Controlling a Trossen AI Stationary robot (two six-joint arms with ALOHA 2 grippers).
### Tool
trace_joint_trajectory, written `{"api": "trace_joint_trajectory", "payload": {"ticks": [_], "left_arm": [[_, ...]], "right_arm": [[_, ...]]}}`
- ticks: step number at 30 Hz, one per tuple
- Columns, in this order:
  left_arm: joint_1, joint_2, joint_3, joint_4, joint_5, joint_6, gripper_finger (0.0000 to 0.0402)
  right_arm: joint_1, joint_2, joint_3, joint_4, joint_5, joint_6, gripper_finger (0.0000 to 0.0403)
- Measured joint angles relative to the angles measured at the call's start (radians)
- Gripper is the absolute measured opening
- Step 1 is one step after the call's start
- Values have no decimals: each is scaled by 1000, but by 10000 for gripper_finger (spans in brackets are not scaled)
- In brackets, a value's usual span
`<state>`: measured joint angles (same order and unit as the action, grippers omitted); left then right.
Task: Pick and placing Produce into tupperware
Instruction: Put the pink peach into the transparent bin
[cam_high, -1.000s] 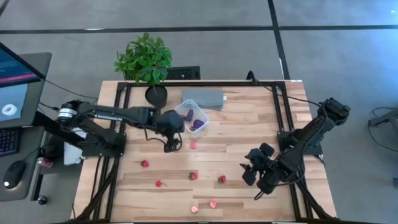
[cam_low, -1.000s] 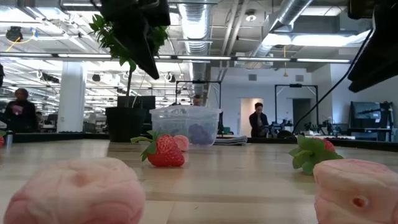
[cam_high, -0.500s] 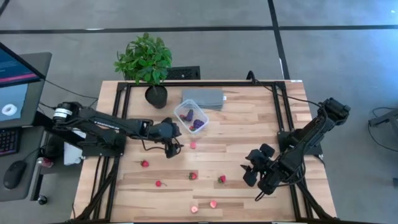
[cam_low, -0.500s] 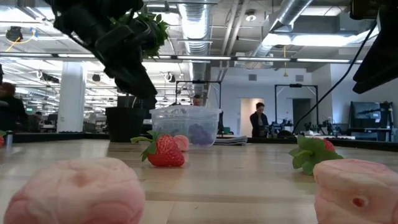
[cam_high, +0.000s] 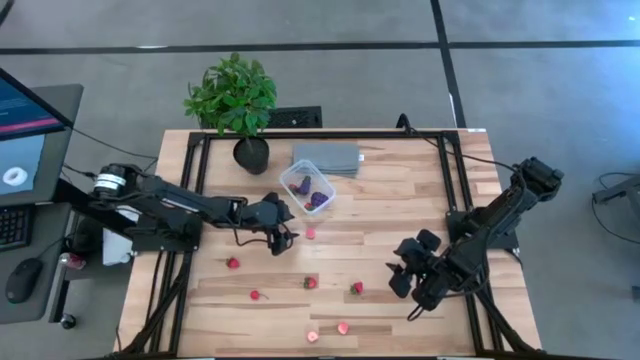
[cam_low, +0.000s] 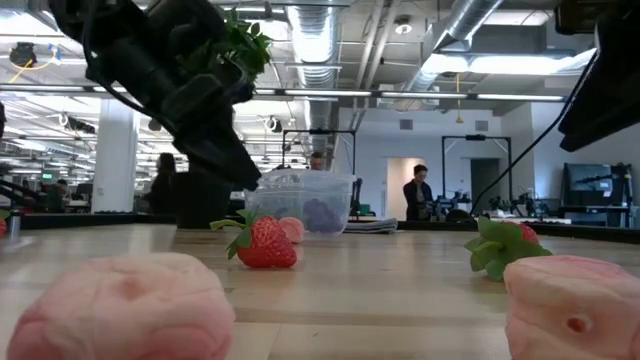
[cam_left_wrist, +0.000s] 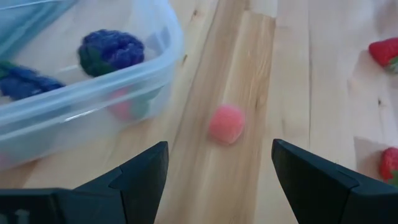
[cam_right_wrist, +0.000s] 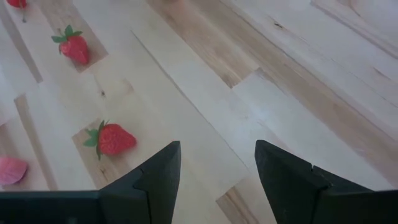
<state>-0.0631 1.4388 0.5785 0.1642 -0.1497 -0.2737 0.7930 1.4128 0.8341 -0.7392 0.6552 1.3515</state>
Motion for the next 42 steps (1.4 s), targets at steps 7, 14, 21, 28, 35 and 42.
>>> {"api": "trace_joint_trajectory", "payload": {"ticks": [7, 14, 21, 28, 35, 42], "left_arm": [[0, 89, 1, 86, 19, -3, 277], [0, 169, 1, 166, 40, -21, 277], [0, 185, 1, 201, 28, -24, 277], [0, 185, 1, 200, 13, -18, 277], [-3, 220, 4, 241, 34, -17, 277], [-9, 265, 34, 251, 53, -21, 277]], "right_arm": [[-1, 0, 0, 18, -3, 1, 230], [-2, 0, 0, 19, -4, 2, 230], [-2, 0, 0, 17, -4, 0, 230], [-17, 0, 0, 18, -3, -25, 230], [-17, 0, 0, 19, -3, -25, 230], [-17, 0, 0, 37, -3, -24, 230]]}}
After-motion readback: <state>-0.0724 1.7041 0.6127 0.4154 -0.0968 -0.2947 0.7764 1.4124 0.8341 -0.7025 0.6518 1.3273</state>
